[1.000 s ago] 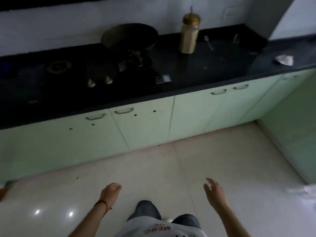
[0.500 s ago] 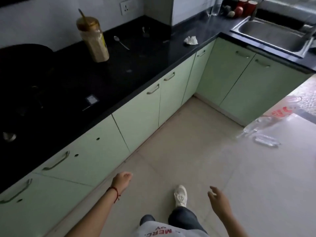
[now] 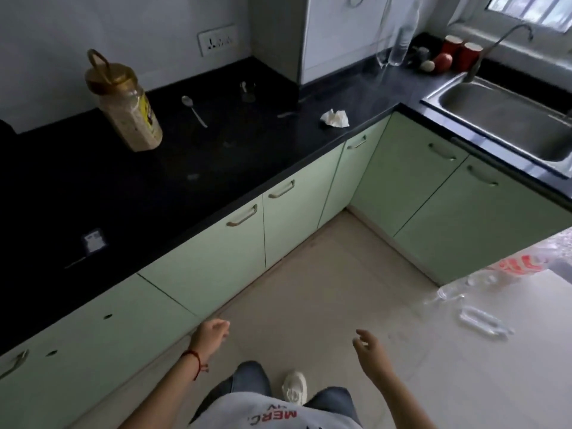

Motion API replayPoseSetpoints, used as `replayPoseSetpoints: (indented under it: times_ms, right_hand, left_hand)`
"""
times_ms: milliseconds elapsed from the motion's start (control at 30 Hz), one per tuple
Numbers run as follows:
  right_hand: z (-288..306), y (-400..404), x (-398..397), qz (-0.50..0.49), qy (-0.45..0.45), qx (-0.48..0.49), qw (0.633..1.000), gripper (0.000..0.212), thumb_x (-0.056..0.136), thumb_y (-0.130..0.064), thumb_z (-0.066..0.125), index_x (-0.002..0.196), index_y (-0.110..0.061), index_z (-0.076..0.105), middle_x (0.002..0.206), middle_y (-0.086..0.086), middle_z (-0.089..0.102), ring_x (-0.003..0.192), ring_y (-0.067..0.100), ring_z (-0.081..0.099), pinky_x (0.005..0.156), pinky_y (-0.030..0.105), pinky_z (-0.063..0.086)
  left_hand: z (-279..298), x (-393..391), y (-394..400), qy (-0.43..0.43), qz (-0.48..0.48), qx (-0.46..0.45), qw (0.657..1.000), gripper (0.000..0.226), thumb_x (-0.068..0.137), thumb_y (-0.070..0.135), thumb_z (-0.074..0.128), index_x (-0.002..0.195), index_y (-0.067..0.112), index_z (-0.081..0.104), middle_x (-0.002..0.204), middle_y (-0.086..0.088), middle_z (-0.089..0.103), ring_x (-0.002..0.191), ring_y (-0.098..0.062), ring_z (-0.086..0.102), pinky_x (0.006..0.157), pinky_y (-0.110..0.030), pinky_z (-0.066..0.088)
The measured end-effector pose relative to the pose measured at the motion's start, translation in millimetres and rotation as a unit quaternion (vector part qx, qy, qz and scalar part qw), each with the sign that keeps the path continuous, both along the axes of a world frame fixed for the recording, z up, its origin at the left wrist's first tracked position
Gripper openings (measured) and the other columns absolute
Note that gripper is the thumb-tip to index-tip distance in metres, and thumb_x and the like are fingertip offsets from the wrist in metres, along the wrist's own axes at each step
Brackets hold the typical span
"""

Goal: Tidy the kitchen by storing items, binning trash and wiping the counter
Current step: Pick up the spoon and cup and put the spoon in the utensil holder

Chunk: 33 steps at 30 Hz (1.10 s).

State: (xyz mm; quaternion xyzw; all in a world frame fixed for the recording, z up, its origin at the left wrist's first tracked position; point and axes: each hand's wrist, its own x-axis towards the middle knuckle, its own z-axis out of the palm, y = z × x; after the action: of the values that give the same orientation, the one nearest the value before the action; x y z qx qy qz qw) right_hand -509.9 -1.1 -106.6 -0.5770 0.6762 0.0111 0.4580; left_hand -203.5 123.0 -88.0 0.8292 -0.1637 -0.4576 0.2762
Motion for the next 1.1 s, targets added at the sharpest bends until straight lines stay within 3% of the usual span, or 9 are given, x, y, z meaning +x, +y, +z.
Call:
replayPoseSetpoints:
  times_ms: [167, 267, 533, 633, 700, 800, 900, 967, 1100]
  right_hand:
    - [14, -82, 37, 0.051, -0.015, -0.028, 0.998, 0.036, 0.093, -0.021, 0.049, 0.126, -0.009, 0.051, 0.126, 0.017, 0.059, 0.112, 0.028, 0.058, 0.089, 0.03, 0.044]
    - [13, -124, 59, 0.059, -0.026, -0.034, 0.997, 0.035, 0.093, -0.022, 0.049, 0.126, -0.01, 0.052, 0.125, 0.015, 0.06, 0.114, 0.026, 0.057, 0.089, 0.031, 0.045]
    - [35, -229, 113, 0.021, -0.061, -0.063, 0.996, 0.029, 0.09, -0.019, 0.054, 0.118, -0.011, 0.059, 0.114, 0.013, 0.066, 0.104, 0.023, 0.061, 0.078, 0.026, 0.041]
    - [56, -263, 142, 0.027, -0.096, -0.093, 0.991, 0.027, 0.09, -0.017, 0.055, 0.115, -0.01, 0.061, 0.103, 0.006, 0.065, 0.101, 0.021, 0.061, 0.077, 0.026, 0.042]
    - [73, -283, 163, 0.031, -0.123, -0.111, 0.986, 0.026, 0.091, -0.016, 0.054, 0.115, -0.01, 0.061, 0.102, 0.002, 0.062, 0.098, 0.018, 0.06, 0.075, 0.022, 0.042]
    - [94, -313, 197, 0.054, -0.162, -0.137, 0.976, 0.025, 0.092, -0.016, 0.052, 0.116, -0.013, 0.06, 0.103, -0.002, 0.062, 0.093, 0.011, 0.06, 0.069, 0.008, 0.041]
    - [110, -350, 236, 0.087, -0.198, -0.153, 0.964, 0.023, 0.092, -0.016, 0.052, 0.113, -0.021, 0.06, 0.098, -0.011, 0.062, 0.082, -0.008, 0.06, 0.065, 0.001, 0.044]
    - [114, -376, 263, 0.114, -0.22, -0.155, 0.956, 0.021, 0.091, -0.015, 0.053, 0.109, -0.024, 0.06, 0.094, -0.02, 0.062, 0.081, -0.018, 0.058, 0.066, -0.003, 0.042]
    - [116, -434, 323, 0.18, -0.235, -0.143, 0.944, 0.022, 0.09, -0.015, 0.055, 0.111, -0.016, 0.062, 0.094, -0.014, 0.064, 0.08, -0.013, 0.061, 0.067, -0.001, 0.043]
  left_hand:
    - [4, 9, -45, 0.004, 0.05, 0.008, 0.999, 0.031, 0.089, 0.016, 0.051, 0.059, 0.019, 0.055, 0.063, -0.001, 0.058, 0.073, -0.023, 0.056, 0.068, -0.028, 0.039]
    - [5, 23, -84, 0.006, 0.05, -0.005, 0.999, 0.024, 0.08, 0.031, 0.052, 0.058, 0.021, 0.055, 0.064, -0.001, 0.06, 0.075, -0.025, 0.059, 0.071, -0.029, 0.04]
    - [39, 53, -232, 0.006, -0.077, -0.112, 0.991, 0.008, 0.089, 0.023, 0.052, 0.086, 0.025, 0.059, 0.087, 0.003, 0.064, 0.089, -0.014, 0.06, 0.076, -0.02, 0.046]
    - [67, 68, -286, 0.013, -0.099, -0.161, 0.982, 0.013, 0.09, 0.021, 0.052, 0.088, 0.033, 0.057, 0.092, 0.007, 0.064, 0.095, -0.011, 0.061, 0.087, -0.025, 0.049]
    - [84, 81, -313, 0.012, -0.105, -0.189, 0.976, 0.019, 0.09, 0.019, 0.052, 0.087, 0.037, 0.056, 0.091, 0.011, 0.064, 0.096, -0.009, 0.062, 0.086, -0.023, 0.049]
    - [103, 104, -340, -0.011, -0.072, -0.216, 0.974, 0.017, 0.09, 0.016, 0.052, 0.093, 0.03, 0.061, 0.089, 0.011, 0.065, 0.094, -0.008, 0.062, 0.08, -0.015, 0.049]
    - [112, 131, -356, -0.057, -0.015, -0.22, 0.974, 0.021, 0.089, 0.014, 0.054, 0.087, 0.034, 0.06, 0.089, 0.009, 0.065, 0.09, -0.006, 0.062, 0.07, -0.004, 0.048]
    - [110, 149, -363, -0.092, 0.028, -0.203, 0.974, 0.015, 0.088, 0.014, 0.054, 0.093, 0.023, 0.064, 0.09, 0.003, 0.067, 0.089, -0.007, 0.062, 0.067, 0.001, 0.045]
    - [107, 185, -380, -0.149, 0.118, -0.167, 0.967, 0.018, 0.087, 0.013, 0.055, 0.101, 0.007, 0.066, 0.094, -0.007, 0.068, 0.091, -0.014, 0.062, 0.067, -0.006, 0.043]
